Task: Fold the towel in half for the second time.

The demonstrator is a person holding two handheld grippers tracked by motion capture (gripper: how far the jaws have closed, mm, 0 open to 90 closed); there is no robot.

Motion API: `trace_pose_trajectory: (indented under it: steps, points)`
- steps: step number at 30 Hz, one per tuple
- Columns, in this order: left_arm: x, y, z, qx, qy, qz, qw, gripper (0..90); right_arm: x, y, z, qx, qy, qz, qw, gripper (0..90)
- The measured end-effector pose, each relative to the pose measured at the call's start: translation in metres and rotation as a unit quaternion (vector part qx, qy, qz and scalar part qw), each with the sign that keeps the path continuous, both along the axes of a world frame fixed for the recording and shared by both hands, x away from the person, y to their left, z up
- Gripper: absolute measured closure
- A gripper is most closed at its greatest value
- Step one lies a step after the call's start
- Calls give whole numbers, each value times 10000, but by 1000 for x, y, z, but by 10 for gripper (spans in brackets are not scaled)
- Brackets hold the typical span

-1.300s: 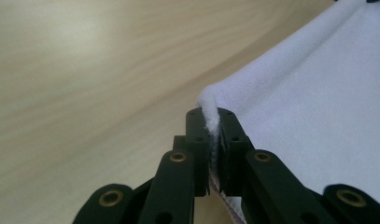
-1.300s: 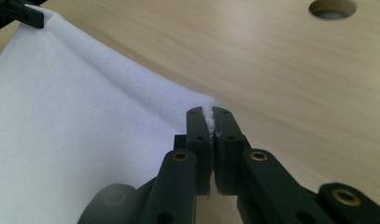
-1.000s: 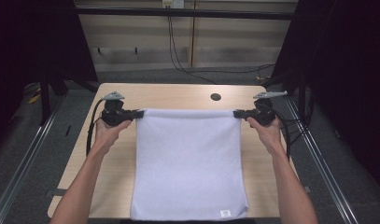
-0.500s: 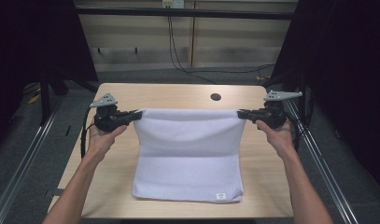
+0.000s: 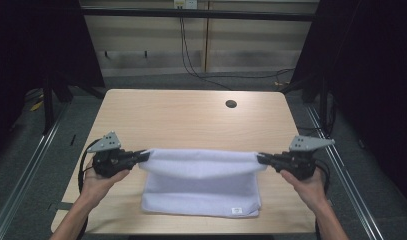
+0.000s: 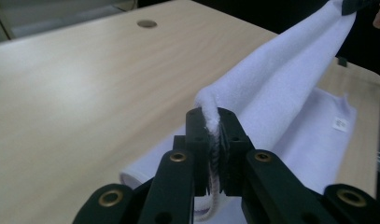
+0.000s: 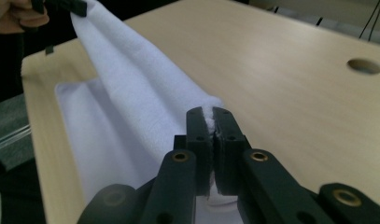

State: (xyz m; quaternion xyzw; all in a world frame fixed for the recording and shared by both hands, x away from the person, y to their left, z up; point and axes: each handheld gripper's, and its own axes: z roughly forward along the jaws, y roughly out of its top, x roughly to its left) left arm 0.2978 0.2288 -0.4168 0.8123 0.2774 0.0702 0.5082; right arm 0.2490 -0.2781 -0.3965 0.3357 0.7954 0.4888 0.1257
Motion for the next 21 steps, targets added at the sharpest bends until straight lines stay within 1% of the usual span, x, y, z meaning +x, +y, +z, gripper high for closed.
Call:
trace_pose_trajectory:
  steps: [1, 2, 3, 4, 5, 6, 7, 9, 10, 11, 12, 13, 14, 15, 16, 17, 18, 20, 21]
  points:
    - [-4, 0, -9, 58, 120, -82, 9999, 847, -7, 2, -6, -72, 73, 47, 9999, 864]
    - [-9, -1, -19, 192, 208, -120, 9995, 844, -14, 4, -14, -156, 85, 65, 9998, 861]
    - [-11, -2, -30, 250, 354, -198, 9989, 844, -20, 6, -22, -233, 93, 106, 9996, 860]
    - [-13, -2, -39, 317, 510, -214, 9980, 843, -24, 7, -32, -295, 220, 141, 9992, 858]
    - [-16, -2, -47, 388, 564, -179, 9975, 843, -26, 8, -43, -312, 381, 170, 9986, 856]
    - [-19, -1, -53, 396, 614, -176, 9972, 843, -29, 8, -52, -391, 506, 193, 9978, 853]
    - [-24, -1, -56, 376, 651, -232, 9969, 842, -32, 9, -60, -454, 648, 255, 9965, 846]
    - [-34, 1, -59, 492, 686, -355, 9958, 822, -37, 7, -68, -497, 821, 329, 9948, 810]
    - [-39, 2, -60, 508, 712, -415, 9953, 797, -41, 6, -70, -521, 879, 317, 9943, 781]
    - [-44, 3, -62, 521, 739, -485, 9947, 787, -44, 4, -71, -533, 888, 285, 9942, 735]
    - [-49, 4, -63, 588, 758, -528, 9940, 778, -48, 2, -72, -487, 907, 253, 9944, 711]
    - [-53, 5, -64, 598, 784, -611, 9932, 760, -52, 0, -72, -403, 929, 270, 9945, 691]
    - [-56, 6, -65, 665, 774, -680, 9925, 737, -55, -1, -73, -338, 958, 317, 9943, 674]
    - [-60, 6, -65, 700, 783, -701, 9920, 723, -59, -1, -72, -316, 981, 316, 9942, 648]
    - [-62, 8, -64, 645, 784, -778, 9918, 701, -63, -2, -72, -262, 1007, 337, 9940, 634]
    - [-65, 9, -62, 500, 797, -768, 9926, 671, -65, -2, -72, -211, 994, 376, 9941, 622]
    - [-66, 12, -59, 379, 748, -769, 9935, 641, -68, -2, -71, -212, 940, 347, 9947, 599]
    - [-67, 18, -53, 101, 644, -703, 9954, 620, -71, -4, -68, -108, 863, 318, 9957, 577]
    - [-65, 21, -51, 35, 563, -570, 9968, 605, -70, -5, -67, 12, 821, 247, 9963, 565]
